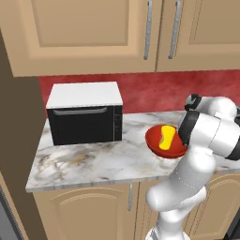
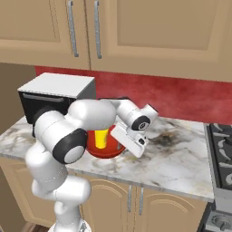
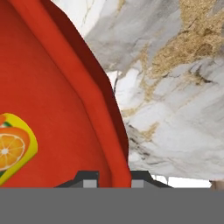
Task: Place the cup inside the bowl on the dining table and move the bowl to any counter.
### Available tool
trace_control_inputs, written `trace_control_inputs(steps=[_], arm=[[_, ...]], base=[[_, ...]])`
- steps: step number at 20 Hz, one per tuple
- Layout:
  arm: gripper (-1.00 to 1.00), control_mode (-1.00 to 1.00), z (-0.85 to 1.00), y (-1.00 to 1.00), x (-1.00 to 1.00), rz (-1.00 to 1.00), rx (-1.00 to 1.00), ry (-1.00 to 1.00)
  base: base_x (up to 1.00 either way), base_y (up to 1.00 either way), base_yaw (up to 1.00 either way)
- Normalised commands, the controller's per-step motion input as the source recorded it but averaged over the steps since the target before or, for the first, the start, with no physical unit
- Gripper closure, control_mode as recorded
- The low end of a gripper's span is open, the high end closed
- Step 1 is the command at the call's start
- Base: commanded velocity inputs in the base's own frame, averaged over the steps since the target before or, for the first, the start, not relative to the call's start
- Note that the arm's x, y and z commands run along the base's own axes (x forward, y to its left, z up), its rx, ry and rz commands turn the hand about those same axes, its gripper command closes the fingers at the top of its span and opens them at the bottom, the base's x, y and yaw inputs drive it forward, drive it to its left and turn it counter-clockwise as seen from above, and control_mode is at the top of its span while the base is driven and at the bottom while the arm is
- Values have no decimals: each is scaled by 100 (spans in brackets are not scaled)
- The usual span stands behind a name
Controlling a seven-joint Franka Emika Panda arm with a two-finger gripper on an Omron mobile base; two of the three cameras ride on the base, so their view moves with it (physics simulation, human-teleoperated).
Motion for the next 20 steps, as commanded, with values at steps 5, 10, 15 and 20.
trace_control_inputs(steps=[5,10,15,20], arm=[[100,-100,-38,-7,25,0,0,0],[100,-100,-24,-3,35,0,0,-2],[100,-100,-12,0,32,0,0,-2],[100,-100,-23,0,20,0,0,0]], base=[[0,0,0],[0,0,0],[0,0,0],[0,0,0]])
